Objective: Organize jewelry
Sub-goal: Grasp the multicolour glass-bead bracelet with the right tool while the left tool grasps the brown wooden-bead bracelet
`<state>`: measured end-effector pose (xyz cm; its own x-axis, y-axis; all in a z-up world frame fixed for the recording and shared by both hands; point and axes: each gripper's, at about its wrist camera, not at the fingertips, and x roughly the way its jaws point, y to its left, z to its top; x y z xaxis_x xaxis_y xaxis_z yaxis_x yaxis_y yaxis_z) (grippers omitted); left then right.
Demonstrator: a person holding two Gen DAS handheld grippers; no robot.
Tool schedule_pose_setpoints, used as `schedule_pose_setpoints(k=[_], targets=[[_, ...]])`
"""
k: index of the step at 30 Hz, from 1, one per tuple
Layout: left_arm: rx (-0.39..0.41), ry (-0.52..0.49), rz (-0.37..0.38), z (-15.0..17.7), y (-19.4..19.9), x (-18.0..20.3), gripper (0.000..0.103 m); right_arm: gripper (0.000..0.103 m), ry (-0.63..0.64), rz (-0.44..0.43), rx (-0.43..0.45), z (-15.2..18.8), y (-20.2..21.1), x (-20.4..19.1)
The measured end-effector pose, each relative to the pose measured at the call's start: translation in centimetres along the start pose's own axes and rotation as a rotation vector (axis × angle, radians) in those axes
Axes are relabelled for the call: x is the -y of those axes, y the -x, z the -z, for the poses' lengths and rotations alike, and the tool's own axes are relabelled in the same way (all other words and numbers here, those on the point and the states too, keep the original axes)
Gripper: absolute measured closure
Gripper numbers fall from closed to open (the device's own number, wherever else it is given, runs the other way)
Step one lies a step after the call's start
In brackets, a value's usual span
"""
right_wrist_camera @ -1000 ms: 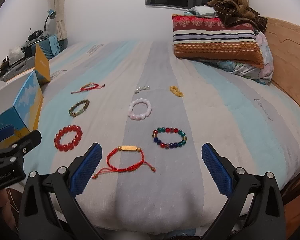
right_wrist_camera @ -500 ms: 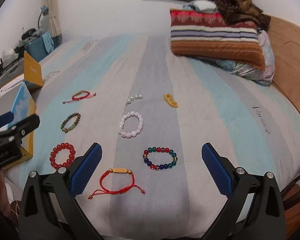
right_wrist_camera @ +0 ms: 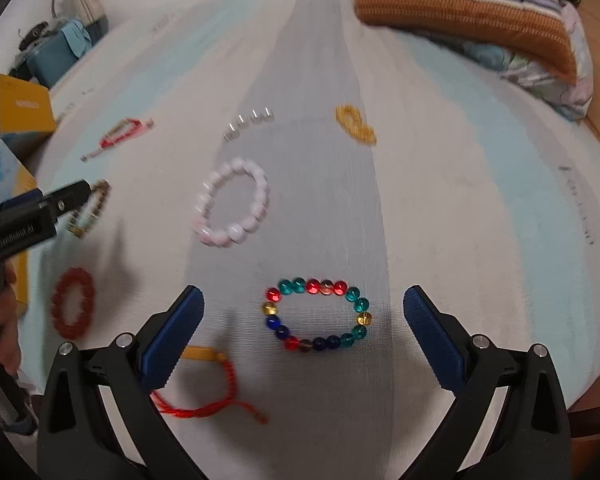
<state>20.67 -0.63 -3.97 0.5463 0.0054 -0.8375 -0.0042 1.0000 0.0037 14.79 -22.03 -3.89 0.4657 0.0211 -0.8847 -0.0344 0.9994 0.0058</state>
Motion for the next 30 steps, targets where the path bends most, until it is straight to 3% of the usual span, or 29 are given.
schedule_pose_setpoints(k=[5,13,18,24,25,26,27,28,30], targets=[[-0.033,0.001,-0.023,-0.2,-2.4,-0.6,0.006,0.008,0.009,0.003,-0.057,0.6,-2.5,0.8],[-0.074,-0.028,-0.038,0.3,-4.4,-0.6,0.006,0.026,-0.011,-0.018,-0.109,1.0,-4.2,1.7],[-0.077,-0.016,-0.011,0.6,-4.4,-0.7,0.014,0.037,-0.003,-0.011,-0.108,1.0,-4.0,1.3],[-0.066,-0.028,-0.006,1.0,-3.8,-0.1,0.04,0.053,0.0,-0.012,-0.101,1.0,-3.8,1.4],[-0.066,-0.031,-0.004,1.0,-3.7,0.0,0.048,0.058,0.0,-0.012,-0.099,1.1,-3.8,1.4],[-0.064,-0.032,0.001,1.0,-3.6,0.0,0.062,0.063,-0.003,-0.014,-0.098,1.1,-3.8,1.6],[-0.061,-0.03,0.006,1.0,-3.6,-0.2,0.073,0.08,-0.008,-0.014,-0.094,1.1,-3.8,1.8],[-0.055,-0.027,0.011,1.0,-3.4,-0.3,0.09,0.089,-0.017,-0.014,-0.087,1.1,-3.7,1.9],[-0.048,-0.033,0.027,0.9,-3.3,-0.4,0.096,0.093,-0.011,-0.02,-0.078,1.1,-3.4,1.9]])
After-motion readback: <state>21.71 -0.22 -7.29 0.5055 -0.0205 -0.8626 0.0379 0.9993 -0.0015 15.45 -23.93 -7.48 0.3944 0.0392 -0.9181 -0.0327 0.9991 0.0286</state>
